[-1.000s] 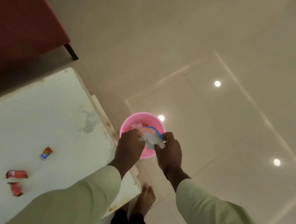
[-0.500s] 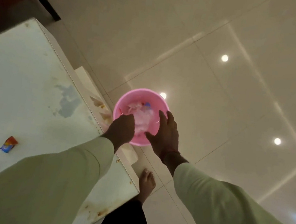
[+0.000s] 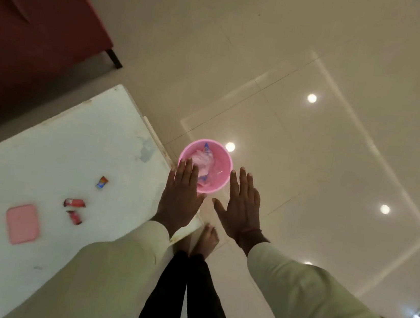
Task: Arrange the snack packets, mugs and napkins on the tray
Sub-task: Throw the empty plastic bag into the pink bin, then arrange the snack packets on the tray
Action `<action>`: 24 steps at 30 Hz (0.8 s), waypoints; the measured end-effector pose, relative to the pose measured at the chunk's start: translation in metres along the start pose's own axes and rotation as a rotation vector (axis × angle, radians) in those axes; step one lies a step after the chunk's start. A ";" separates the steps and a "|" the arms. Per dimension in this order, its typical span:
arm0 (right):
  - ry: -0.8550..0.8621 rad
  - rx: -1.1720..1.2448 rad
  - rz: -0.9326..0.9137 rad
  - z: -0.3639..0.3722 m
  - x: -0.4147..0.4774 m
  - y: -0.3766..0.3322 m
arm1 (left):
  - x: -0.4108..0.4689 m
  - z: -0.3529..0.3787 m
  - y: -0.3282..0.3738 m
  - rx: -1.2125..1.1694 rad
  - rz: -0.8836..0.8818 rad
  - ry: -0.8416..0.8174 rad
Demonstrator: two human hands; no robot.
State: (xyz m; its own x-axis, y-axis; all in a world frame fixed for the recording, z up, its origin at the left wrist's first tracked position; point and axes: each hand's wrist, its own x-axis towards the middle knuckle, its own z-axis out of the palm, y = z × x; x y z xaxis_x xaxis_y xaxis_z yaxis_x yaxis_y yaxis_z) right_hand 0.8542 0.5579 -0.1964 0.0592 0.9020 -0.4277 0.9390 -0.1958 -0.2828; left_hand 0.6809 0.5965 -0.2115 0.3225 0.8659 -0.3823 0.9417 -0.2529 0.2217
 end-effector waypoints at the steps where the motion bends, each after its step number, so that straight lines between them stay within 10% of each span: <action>1: 0.001 -0.012 -0.009 -0.014 -0.013 -0.005 | -0.015 -0.013 0.000 0.012 -0.007 -0.005; 24: 0.088 -0.109 -0.265 -0.134 -0.140 -0.050 | -0.191 -0.128 0.024 0.035 -0.216 0.148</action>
State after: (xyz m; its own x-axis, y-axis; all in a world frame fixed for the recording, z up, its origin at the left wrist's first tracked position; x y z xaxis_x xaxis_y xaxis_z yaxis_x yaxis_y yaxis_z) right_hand 0.8444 0.4933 -0.0073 -0.1685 0.9470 -0.2735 0.9561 0.0895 -0.2790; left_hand 0.6293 0.4800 -0.0181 0.0986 0.9545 -0.2814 0.9908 -0.0678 0.1174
